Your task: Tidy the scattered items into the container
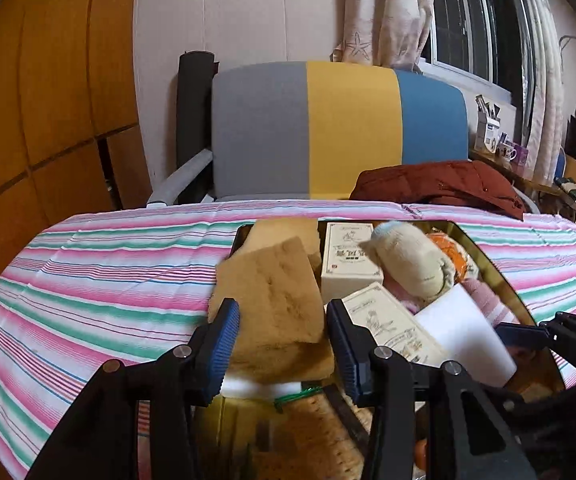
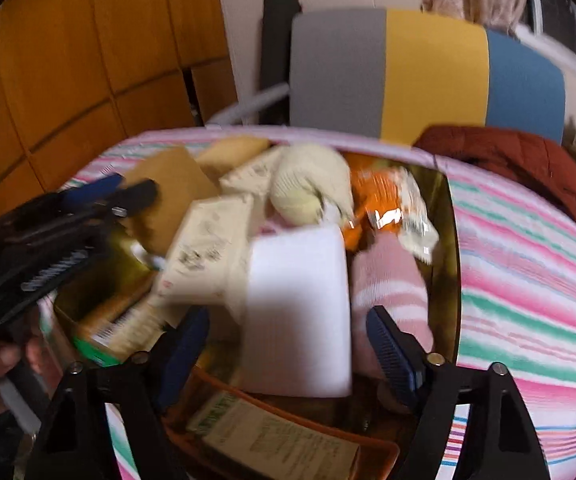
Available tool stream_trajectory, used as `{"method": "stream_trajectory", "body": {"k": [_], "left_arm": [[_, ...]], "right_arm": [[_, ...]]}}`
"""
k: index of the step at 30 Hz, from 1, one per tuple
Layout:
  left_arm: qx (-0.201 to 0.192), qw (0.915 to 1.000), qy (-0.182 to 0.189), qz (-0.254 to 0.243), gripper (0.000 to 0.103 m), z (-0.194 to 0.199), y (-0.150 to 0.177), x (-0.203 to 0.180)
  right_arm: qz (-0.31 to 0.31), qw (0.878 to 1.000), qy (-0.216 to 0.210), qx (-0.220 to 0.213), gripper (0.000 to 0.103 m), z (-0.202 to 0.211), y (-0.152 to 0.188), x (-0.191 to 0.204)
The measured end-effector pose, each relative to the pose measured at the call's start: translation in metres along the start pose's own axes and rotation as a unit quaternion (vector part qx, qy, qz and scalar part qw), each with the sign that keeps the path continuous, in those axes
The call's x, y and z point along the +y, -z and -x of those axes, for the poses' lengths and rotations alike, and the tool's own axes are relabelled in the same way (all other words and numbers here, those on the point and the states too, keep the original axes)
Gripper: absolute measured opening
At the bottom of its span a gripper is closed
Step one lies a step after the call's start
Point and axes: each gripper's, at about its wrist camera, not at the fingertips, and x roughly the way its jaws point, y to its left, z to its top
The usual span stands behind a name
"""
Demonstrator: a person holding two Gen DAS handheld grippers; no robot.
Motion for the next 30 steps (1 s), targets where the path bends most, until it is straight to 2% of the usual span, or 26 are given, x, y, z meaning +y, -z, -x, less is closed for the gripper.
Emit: {"method": "stream_trajectory", "body": {"k": [2, 6, 14, 16, 22, 24, 30], "left_arm": [[-0.002, 1.0, 0.001, 0.002, 0.045, 0.0, 0.001, 0.0], [-0.008, 0.9999, -0.012, 0.005, 0.046, -0.001, -0.001, -0.008], [-0.011, 0.9975, -0.044, 0.053, 0.065, 0.011, -0.004, -0.001], [-0.018, 0.9969, -0.052, 0.057, 0.067, 0.018, -0.003, 0.0], [-0.026, 0.9954, -0.066, 0.064, 0.075, 0.039, 0.002, 0.001], [-0.027, 0.9949, -0.073, 0.065, 0.081, 0.047, 0.005, 0.0], [-0.026, 0.9931, -0.081, 0.081, 0.082, 0.07, 0.015, 0.001]], "right_arm": [[-0.003, 1.0, 0.007, 0.009, 0.074, -0.006, 0.004, -0.004], [0.0, 1.0, 0.012, 0.006, 0.074, -0.007, 0.008, -0.003], [-0.014, 1.0, -0.006, -0.026, 0.076, 0.01, 0.011, -0.005], [-0.013, 0.999, -0.004, -0.037, 0.077, 0.015, 0.011, -0.002], [0.004, 0.998, 0.008, -0.063, 0.083, 0.031, 0.014, 0.015], [0.009, 0.997, 0.012, -0.07, 0.083, 0.034, 0.014, 0.021], [0.006, 0.996, 0.004, -0.084, 0.091, 0.049, 0.017, 0.028]]}}
